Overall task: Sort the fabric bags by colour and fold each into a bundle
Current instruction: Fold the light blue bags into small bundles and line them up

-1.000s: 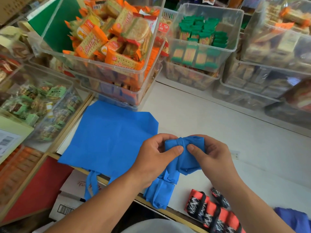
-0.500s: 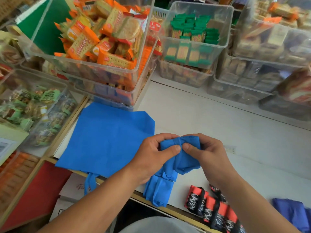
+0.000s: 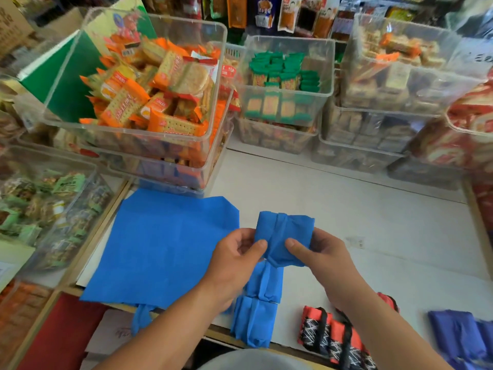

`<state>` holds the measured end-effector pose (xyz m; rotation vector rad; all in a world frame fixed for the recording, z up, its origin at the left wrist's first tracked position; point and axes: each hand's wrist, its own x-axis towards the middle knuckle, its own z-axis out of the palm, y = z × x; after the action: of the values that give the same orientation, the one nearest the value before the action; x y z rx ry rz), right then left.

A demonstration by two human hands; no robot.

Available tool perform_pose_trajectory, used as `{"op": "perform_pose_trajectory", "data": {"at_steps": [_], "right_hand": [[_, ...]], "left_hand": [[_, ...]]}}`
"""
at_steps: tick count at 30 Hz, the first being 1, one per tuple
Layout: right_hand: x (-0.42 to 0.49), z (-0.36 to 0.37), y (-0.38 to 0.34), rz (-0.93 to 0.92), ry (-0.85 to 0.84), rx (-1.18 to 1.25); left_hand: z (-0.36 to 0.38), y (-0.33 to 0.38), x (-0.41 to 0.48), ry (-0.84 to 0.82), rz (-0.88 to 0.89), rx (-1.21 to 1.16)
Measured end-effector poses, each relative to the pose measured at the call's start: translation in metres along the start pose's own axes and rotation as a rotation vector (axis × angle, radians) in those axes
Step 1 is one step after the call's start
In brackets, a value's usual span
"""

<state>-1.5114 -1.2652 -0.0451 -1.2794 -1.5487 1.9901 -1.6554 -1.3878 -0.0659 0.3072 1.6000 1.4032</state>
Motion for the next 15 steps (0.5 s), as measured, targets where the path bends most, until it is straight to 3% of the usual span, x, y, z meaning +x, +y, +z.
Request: {"op": "perform_pose_trajectory", "data": {"at_steps": [10, 15], "right_hand": [[-0.004, 0.008, 0.004, -0.058, 0.128, -0.016], [-0.002, 0.014, 0.001, -0.057, 0.15, -0.024]], "left_hand": [[-0.001, 0.009, -0.001, -0.182, -0.015, 0.042], [0.004, 0.013, -0.006, -0.17, -0.058, 0.014]]}}
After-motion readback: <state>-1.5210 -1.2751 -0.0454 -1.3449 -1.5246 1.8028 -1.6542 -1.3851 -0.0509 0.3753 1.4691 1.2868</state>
